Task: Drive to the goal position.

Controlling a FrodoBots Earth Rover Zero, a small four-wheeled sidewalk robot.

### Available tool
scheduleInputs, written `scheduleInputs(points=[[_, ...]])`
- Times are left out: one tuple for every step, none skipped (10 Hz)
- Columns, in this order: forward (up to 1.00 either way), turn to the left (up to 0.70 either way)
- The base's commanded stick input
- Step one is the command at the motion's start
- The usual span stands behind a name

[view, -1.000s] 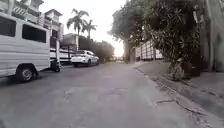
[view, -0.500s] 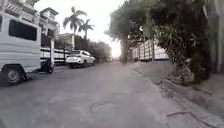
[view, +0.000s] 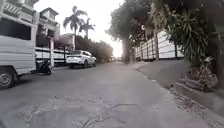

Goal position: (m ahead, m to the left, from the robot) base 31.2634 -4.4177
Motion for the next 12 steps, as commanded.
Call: scheduleInputs(points=[[0.85, 0.00], [0.85, 0.00], [0.85, -0.34], [0.85, -0.34], [0.85, -0.34], [0.85, -0.34], [0.85, -0.09], [0.85, 0.00], [0.85, 0.00], [0.85, 0.00], [0.85, 0.00], [0.85, 0.00]])
